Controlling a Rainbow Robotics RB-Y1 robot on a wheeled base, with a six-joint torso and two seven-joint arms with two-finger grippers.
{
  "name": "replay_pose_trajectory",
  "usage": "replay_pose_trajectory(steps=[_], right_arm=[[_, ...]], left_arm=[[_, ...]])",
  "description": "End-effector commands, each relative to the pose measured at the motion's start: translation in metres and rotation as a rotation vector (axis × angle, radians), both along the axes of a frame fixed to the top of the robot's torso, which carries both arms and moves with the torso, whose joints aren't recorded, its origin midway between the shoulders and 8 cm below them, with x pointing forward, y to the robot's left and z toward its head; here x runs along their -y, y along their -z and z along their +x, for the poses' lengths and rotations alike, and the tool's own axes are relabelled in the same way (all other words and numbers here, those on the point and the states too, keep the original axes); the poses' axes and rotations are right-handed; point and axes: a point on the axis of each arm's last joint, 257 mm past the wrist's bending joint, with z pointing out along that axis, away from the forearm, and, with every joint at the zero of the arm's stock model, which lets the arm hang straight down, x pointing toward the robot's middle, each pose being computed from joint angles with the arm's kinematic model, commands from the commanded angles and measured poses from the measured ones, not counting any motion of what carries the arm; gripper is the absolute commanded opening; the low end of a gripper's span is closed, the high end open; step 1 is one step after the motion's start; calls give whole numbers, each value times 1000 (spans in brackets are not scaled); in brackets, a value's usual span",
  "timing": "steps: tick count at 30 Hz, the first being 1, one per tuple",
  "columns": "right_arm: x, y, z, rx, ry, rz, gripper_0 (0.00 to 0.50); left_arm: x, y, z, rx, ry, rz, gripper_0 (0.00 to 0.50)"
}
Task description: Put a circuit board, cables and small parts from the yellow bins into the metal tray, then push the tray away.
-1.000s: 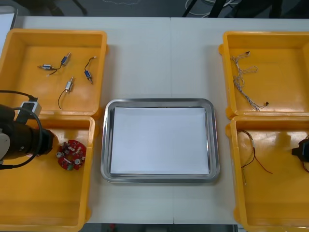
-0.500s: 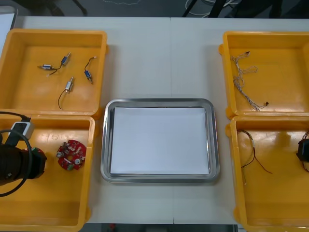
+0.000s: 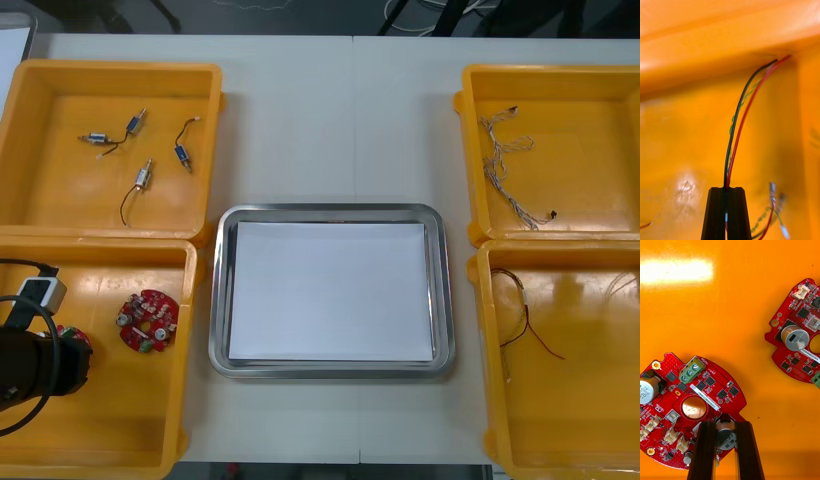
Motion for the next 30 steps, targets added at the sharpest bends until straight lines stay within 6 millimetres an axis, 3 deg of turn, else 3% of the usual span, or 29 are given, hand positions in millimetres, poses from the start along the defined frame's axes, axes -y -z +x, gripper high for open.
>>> replay_pose_trajectory(steps=[1,10,22,23,25,26,28,30], right_arm=[[9,-47,-3,39,-56,-86,0],[-11,-88,-22,-1,-177,-193,0],[-79,-125,-49,-15,-468,-234,0],[-83,-126,-50,-13,-482,-236,0],[-97,-131,-55,-6,-539,-250,0],[-101,-132,-57,-4,-554,-251,0],[-115,-136,-62,3,-606,-258,0],[-125,-139,-64,7,-645,-267,0]], left_arm=[[-7,-7,-5,7,-41,-2,0],[-11,9,1,16,-45,-7,0],[-9,9,2,22,-44,-14,5],[-9,9,3,24,-45,-15,23],[-9,9,3,25,-47,-17,162],[-9,9,3,27,-48,-18,203],[-9,9,4,30,-49,-20,384],[-9,9,4,30,-50,-20,493]])
